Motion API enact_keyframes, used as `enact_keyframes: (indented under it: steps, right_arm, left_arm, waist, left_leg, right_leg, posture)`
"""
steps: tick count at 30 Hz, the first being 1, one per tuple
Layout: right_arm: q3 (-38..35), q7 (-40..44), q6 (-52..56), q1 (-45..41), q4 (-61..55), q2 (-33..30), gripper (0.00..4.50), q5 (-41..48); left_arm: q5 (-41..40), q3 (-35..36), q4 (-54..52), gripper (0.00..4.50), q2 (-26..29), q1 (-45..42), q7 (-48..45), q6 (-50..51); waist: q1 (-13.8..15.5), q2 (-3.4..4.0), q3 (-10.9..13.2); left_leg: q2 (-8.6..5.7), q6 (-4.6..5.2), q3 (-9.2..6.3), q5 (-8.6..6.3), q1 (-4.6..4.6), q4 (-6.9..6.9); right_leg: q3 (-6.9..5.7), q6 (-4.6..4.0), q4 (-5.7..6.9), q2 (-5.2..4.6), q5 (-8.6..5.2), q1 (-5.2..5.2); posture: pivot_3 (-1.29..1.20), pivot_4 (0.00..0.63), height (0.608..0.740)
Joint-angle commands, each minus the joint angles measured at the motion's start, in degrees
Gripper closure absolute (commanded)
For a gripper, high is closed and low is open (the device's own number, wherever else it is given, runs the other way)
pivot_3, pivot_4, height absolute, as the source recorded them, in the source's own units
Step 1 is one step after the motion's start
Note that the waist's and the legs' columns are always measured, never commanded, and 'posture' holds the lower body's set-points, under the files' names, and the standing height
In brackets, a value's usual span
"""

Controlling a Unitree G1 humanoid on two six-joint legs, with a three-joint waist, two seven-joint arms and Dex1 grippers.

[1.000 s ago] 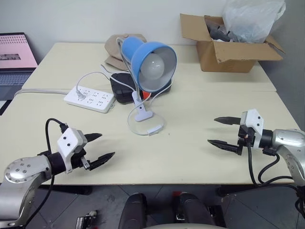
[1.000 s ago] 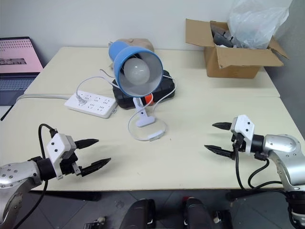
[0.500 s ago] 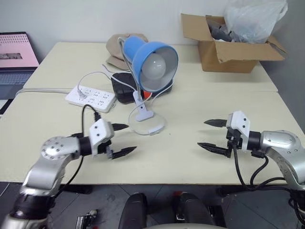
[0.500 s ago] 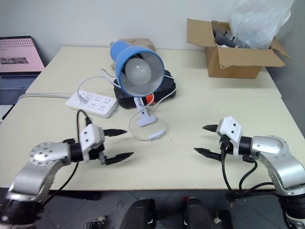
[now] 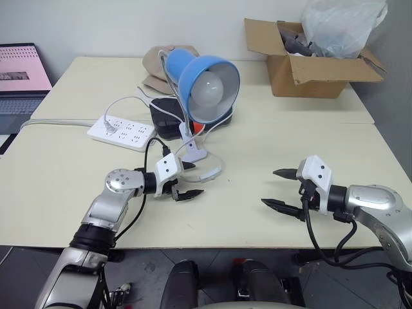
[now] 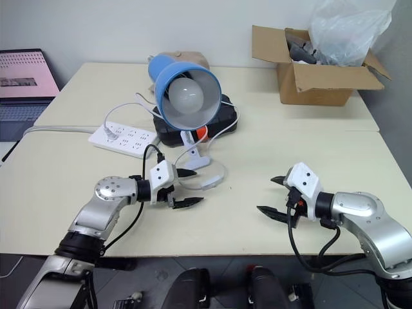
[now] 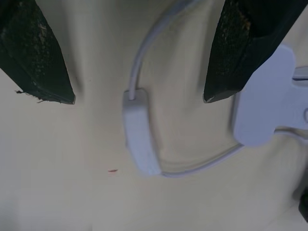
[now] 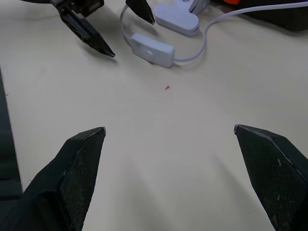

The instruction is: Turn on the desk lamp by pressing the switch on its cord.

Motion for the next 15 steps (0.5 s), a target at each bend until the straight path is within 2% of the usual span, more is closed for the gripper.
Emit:
enact_keyframes:
  steps: [1,2,5,9,10,11,15]
  right_arm:
    - [-1.9,-1.0,1.0,0.2,-3.3,-0.6,0.0,1.3]
    - [-2.0,-1.2,1.3,0.2,-3.6,-0.7,0.0,1.4]
    - [-2.3,-1.5,2.0,0.4,-4.2,-1.0,0.0,1.7]
    - [-2.4,-1.8,2.2,0.4,-4.6,-1.4,0.0,1.8]
    - [-2.3,-1.9,2.3,0.3,-4.6,-1.4,0.0,1.8]
    - [-2.2,-2.1,2.4,0.2,-4.6,-1.4,0.0,1.9]
    - [-2.0,-2.3,2.3,-0.1,-4.6,-1.4,0.0,1.8]
  left_arm:
    - [1.4,-0.4,3.6,0.07,-1.4,-3.0,0.0,-3.2]
    - [1.7,-0.4,4.5,0.07,-1.8,-3.4,-0.1,-3.6]
    - [2.6,-0.6,6.6,0.56,-2.9,-4.3,-0.3,-4.9]
    - [3.2,-0.9,7.9,1.32,-4.2,-5.0,-0.2,-5.7]
    - [3.3,-1.0,8.1,1.65,-4.4,-5.1,-0.4,-5.8]
    - [3.4,-1.0,8.2,1.71,-4.4,-5.1,-0.5,-6.0]
    - [4.0,-1.3,8.8,2.48,-4.4,-5.3,-1.0,-6.5]
  waist:
    - [0.0,0.0,0.0]
    - [0.0,-0.01,0.0]
    - [-0.1,-0.01,0.0]
    - [0.0,-0.03,0.0]
    - [0.0,-0.03,0.0]
    - [0.0,-0.03,0.0]
    - [-0.1,-0.04,0.0]
  left_leg:
    - [0.0,0.0,0.01,0.0,-0.02,0.01]
    - [-0.01,0.0,0.01,0.0,-0.02,0.03]
    - [-0.01,0.0,0.0,0.0,-0.02,0.03]
    - [-0.02,0.01,-0.01,0.01,-0.02,0.03]
    - [-0.02,0.01,-0.01,0.01,-0.02,0.04]
    - [-0.02,0.01,-0.02,0.01,-0.02,0.04]
    - [-0.03,0.02,-0.06,0.02,-0.01,0.09]
  right_leg:
    - [0.0,0.02,-0.01,0.0,0.01,0.0]
    - [0.01,0.04,-0.01,0.0,0.02,0.0]
    - [0.01,0.05,0.0,0.0,0.03,0.0]
    - [0.01,0.05,0.0,0.0,0.03,0.0]
    - [0.01,0.05,0.0,0.0,0.03,0.01]
    - [0.01,0.06,0.0,0.0,0.04,0.02]
    - [0.0,0.12,0.01,0.0,0.07,0.06]
  posture:
    - [0.0,0.15,0.74]
    - [0.0,0.15,0.74]
    - [0.0,0.15,0.74]
    - [0.0,0.15,0.74]
    - [0.0,0.15,0.74]
    - [0.0,0.15,0.74]
    - [0.0,0.15,0.74]
